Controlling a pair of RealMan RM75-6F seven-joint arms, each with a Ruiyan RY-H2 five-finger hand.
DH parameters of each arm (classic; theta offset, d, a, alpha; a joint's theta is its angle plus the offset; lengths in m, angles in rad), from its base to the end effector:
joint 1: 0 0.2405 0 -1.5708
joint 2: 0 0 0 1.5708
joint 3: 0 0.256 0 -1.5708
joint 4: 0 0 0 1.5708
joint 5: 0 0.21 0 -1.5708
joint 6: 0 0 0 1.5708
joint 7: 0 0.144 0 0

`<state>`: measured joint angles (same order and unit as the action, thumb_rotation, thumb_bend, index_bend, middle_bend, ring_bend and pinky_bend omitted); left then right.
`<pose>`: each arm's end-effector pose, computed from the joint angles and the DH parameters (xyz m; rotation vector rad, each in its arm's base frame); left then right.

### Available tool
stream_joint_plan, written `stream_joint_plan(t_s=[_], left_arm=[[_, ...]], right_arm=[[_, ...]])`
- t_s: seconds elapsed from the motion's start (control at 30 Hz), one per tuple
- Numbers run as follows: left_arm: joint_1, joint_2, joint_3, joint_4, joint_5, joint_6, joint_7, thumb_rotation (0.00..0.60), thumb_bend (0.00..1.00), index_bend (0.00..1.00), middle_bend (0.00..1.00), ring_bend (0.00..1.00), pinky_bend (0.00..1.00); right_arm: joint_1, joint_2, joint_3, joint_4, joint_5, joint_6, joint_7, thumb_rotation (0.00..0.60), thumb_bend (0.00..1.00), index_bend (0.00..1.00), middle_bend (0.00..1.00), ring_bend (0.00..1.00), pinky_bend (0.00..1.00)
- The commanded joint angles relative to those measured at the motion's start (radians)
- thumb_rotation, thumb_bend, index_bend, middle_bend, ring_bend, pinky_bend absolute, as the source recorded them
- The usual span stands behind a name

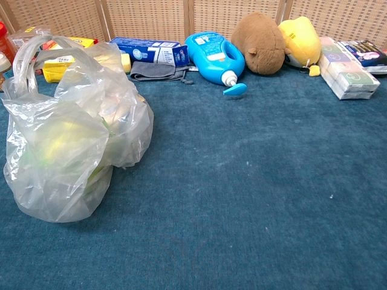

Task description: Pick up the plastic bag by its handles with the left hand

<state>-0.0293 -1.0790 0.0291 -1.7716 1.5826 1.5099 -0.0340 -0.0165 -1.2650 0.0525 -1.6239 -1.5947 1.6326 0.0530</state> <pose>-0.2846 0.1458 0.1477 -1.3974 -1.0663 -0.9889 -0.2912 -0.1492 0.1294 1.2381 -0.9712 1.1293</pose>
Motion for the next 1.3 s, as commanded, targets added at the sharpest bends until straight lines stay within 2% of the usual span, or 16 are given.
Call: stream_joint_plan(t_s=[0.03, 0.37, 0.63, 0.9, 1.07, 1.3], left_arm=[[-0.003, -0.001, 0.0, 0.001, -0.002, -0.006, 0.0, 0.0, 0.27, 0.36, 0.28, 0.16, 0.11], [-0.013, 0.007, -0.007, 0.006, -0.013, -0.019, -0.023, 0.0, 0.27, 0.36, 0.28, 0.16, 0.11], [-0.051, 0.053, -0.026, -0.012, -0.039, -0.075, -0.192, 0.0, 0.26, 0.36, 0.28, 0.16, 0.11], [-0.134, 0.162, -0.041, -0.057, -0.07, -0.233, -0.561, 0.0, 0.25, 0.34, 0.28, 0.16, 0.12], [-0.203, 0.226, -0.051, -0.071, -0.081, -0.365, -0.876, 0.0, 0.24, 0.3, 0.28, 0.16, 0.14], [-0.323, 0.278, -0.043, -0.033, 0.01, -0.538, -1.347, 0.0, 0.24, 0.29, 0.28, 0.16, 0.15]], right_arm=[[0.003, -0.002, 0.001, 0.0, 0.002, -0.004, -0.003, 0.174, 0.24, 0.43, 0.48, 0.4, 0.28], [0.003, -0.008, 0.002, 0.003, 0.005, -0.004, -0.005, 0.177, 0.24, 0.43, 0.48, 0.4, 0.28], [0.002, -0.011, 0.003, 0.004, 0.001, 0.001, -0.003, 0.174, 0.24, 0.43, 0.48, 0.4, 0.28], [0.001, -0.006, 0.001, 0.0, -0.002, 0.003, -0.006, 0.172, 0.25, 0.43, 0.48, 0.4, 0.28], [-0.001, -0.003, 0.001, -0.003, -0.002, 0.006, -0.01, 0.173, 0.24, 0.43, 0.48, 0.4, 0.28], [-0.005, 0.002, 0.002, -0.006, 0.006, 0.007, -0.014, 0.176, 0.24, 0.43, 0.48, 0.4, 0.28]])
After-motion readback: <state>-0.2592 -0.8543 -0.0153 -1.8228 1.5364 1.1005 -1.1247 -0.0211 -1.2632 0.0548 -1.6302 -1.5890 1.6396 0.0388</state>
